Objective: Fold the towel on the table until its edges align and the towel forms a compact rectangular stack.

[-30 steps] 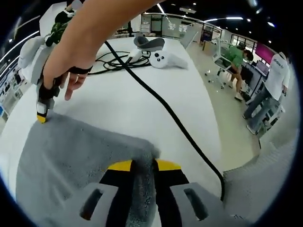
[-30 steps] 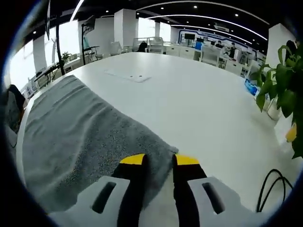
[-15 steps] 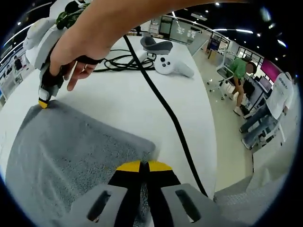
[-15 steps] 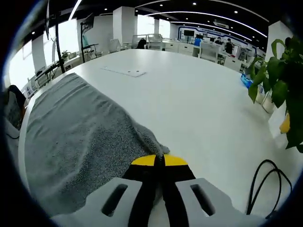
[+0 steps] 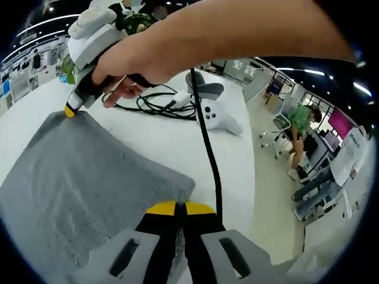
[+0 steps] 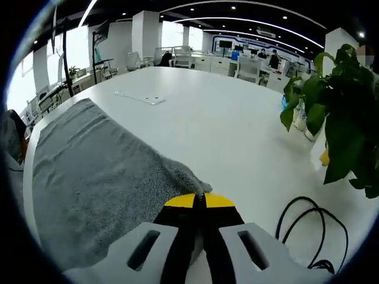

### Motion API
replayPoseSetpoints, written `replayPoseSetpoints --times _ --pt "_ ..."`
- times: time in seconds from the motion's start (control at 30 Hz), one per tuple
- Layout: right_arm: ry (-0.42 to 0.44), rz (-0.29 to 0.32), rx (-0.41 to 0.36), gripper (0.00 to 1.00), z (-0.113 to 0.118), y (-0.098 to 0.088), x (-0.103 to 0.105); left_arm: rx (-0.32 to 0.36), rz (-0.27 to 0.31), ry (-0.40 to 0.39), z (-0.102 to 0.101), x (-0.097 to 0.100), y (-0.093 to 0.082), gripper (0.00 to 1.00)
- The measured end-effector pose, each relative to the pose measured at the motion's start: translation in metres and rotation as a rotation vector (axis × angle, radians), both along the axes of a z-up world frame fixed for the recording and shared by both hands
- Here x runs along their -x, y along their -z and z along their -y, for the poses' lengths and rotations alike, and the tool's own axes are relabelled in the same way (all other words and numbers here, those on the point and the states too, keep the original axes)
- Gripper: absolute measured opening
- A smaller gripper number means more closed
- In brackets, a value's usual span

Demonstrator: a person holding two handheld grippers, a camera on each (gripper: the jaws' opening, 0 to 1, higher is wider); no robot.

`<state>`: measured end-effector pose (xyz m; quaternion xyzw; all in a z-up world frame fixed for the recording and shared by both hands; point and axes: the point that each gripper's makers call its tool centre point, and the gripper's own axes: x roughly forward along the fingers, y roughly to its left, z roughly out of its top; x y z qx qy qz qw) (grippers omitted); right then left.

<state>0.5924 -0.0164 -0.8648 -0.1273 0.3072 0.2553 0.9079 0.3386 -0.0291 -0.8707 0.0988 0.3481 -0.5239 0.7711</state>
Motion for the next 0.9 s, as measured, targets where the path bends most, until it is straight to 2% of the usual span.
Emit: replayPoseSetpoints --times 0.07,0.27,0.4,0.47,0.7,0.9 --pt "0.016 0.021 -0.003 0.00 0.003 -0.011 0.000 0.041 0.048 0.006 0.009 -0.004 -0.014 0.02" --pt "0.015 0.052 0.008 0.01 0.000 -0.034 0.004 0.064 0.069 -0.009 0.010 -0.010 -0.034 0.02" --pt "0.015 0.085 0.008 0.01 -0.001 -0.055 0.002 0.100 0.126 -0.002 0.013 -0.012 -0.056 0.02" --pt "0.019 0.093 0.016 0.01 0.000 -0.062 0.002 0.102 0.137 0.003 0.013 -0.010 -0.064 0.02" --pt "0.033 0.104 0.020 0.01 -0.003 -0.077 -0.007 0.127 0.203 -0.001 0.001 -0.011 -0.091 0.02" --pt "0.038 0.117 0.017 0.01 -0.010 -0.094 -0.024 0.128 0.267 -0.012 -0.015 -0.015 -0.113 0.02"
